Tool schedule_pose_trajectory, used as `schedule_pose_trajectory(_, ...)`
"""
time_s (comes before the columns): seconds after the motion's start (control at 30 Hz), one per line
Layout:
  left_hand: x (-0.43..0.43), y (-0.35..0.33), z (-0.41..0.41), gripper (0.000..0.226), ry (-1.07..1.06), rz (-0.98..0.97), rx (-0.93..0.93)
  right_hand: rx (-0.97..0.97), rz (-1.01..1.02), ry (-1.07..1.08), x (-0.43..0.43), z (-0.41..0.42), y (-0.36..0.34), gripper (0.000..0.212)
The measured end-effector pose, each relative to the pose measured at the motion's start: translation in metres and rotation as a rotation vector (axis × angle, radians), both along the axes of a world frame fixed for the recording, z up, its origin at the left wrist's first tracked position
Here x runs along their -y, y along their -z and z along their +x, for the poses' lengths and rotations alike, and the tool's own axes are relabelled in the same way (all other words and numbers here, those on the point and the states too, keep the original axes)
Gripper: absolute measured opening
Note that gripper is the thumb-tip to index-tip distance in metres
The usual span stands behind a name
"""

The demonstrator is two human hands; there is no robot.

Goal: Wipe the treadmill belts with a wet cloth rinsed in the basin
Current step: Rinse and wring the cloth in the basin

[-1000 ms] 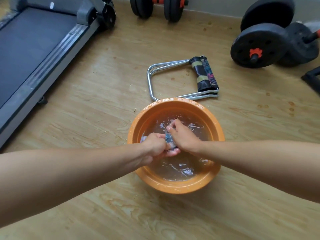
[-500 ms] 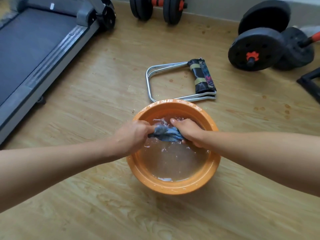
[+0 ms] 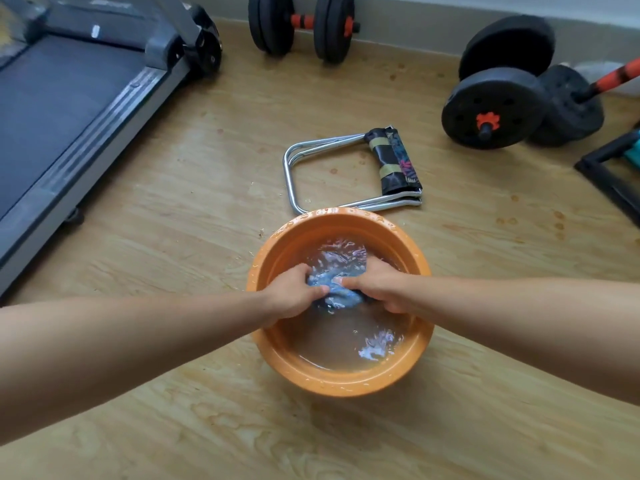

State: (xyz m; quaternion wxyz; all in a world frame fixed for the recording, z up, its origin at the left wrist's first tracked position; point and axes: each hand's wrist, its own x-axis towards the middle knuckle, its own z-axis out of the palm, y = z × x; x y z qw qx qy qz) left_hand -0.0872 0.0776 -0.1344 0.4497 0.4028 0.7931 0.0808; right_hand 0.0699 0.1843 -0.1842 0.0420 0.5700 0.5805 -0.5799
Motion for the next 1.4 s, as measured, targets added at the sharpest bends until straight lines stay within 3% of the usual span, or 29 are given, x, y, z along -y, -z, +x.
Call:
schedule_pose_trajectory(0.1,-0.005,0.016,0.015,0.018,-0.16,0.032,0.093,-0.042,0.027,0.036,0.015,-0.012,0.003,0.048)
schedule_pose_trajectory(0.17,-0.008,0.022,0.024,0.023,-0.238,0.068,0.147,-0.088,0.113,-0.041,0.023,-0.022,0.003,0.026)
schedule_pose_trajectory(0.23,-0.008,0.022,0.033,0.03,-0.304,0.064,0.2,-0.118,0.207,-0.074,0.024,-0.03,0.004,0.021)
schedule_pose_trajectory(0.33,-0.001,0.017,0.034,0.042,-0.352,-0.033,0.231,-0.045,0.253,-0.156,0.012,-0.037,-0.003,0.029)
schedule_pose_trajectory(0.4,0.003,0.014,0.026,0.046,-0.336,-0.08,0.266,0.035,0.173,-0.195,0.005,-0.039,-0.008,0.036)
schedule_pose_trajectory(0.5,0.009,0.021,0.008,0.048,-0.073,0.027,-0.011,0.085,-0.085,-0.102,0.0,-0.037,-0.021,0.043)
schedule_pose_trajectory(0.57,0.018,0.022,0.006,0.045,0.088,0.177,-0.111,0.014,-0.232,0.008,-0.002,-0.035,-0.029,0.041)
schedule_pose_trajectory(0.67,0.023,0.016,0.013,0.066,0.21,0.286,-0.118,-0.063,-0.386,0.114,-0.007,-0.028,-0.035,0.041)
schedule_pose_trajectory(0.73,0.019,0.017,0.014,0.042,0.245,0.326,-0.171,-0.113,-0.484,0.161,-0.011,-0.022,-0.037,0.039)
schedule_pose_trajectory(0.8,0.014,0.019,0.009,0.027,0.231,0.332,-0.178,-0.158,-0.488,0.21,-0.015,-0.016,-0.036,0.033)
schedule_pose_trajectory(0.93,0.012,0.02,-0.005,0.036,0.184,0.369,-0.089,-0.224,-0.247,0.244,-0.013,-0.006,-0.025,0.036)
schedule_pose_trajectory(1.07,0.016,0.016,-0.012,0.019,0.084,0.358,-0.046,-0.528,-0.432,0.401,-0.007,0.008,-0.022,0.06)
schedule_pose_trajectory(1.17,0.015,0.013,-0.007,0.033,0.027,0.296,-0.026,-0.652,-0.51,0.468,-0.002,0.013,-0.026,0.059)
schedule_pose_trajectory(1.23,0.011,0.013,-0.004,0.042,-0.029,0.249,0.038,-0.601,-0.492,0.449,0.001,0.012,-0.028,0.053)
schedule_pose_trajectory(1.3,0.01,0.014,0.001,0.044,-0.059,0.187,0.109,-0.432,-0.425,0.332,0.006,0.01,-0.032,0.043)
schedule_pose_trajectory(1.4,0.01,0.013,0.002,0.047,-0.032,0.144,0.155,-0.293,-0.506,0.193,0.014,0.011,-0.031,0.048)
